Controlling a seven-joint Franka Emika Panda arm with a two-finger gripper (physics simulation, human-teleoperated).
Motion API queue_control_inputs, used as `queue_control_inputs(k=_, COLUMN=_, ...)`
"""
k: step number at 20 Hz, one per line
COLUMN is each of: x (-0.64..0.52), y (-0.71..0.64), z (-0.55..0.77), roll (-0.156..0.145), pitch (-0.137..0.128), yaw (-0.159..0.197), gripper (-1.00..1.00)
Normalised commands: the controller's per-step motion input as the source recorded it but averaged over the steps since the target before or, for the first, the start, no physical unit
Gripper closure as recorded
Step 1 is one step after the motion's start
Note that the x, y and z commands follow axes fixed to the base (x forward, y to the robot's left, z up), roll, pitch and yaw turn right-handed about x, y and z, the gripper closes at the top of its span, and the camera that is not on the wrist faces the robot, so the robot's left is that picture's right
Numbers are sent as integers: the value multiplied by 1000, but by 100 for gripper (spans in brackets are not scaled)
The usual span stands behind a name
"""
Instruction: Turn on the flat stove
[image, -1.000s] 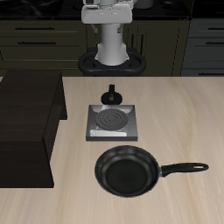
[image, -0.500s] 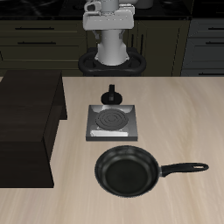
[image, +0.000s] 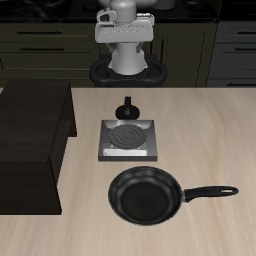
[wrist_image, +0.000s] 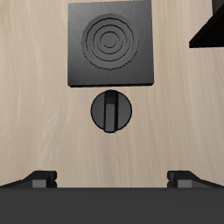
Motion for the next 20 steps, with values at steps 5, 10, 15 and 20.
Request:
queue_control_inputs(k=5, x=87, y=-27, z=-213, roll=-9, pitch=17, yaw=-5, gripper=-100)
queue_control_inputs(k=10, x=70, y=44, z=-247, roll=6, pitch=24, yaw=-3, gripper=-100)
queue_control_inputs(k=15, x=60, y=128, z=-245, roll=11, pitch=6, yaw=2, gripper=-100)
queue_control_inputs(k=20, x=61, y=82, z=-203, roll=0, pitch=13, yaw=7, gripper=-100)
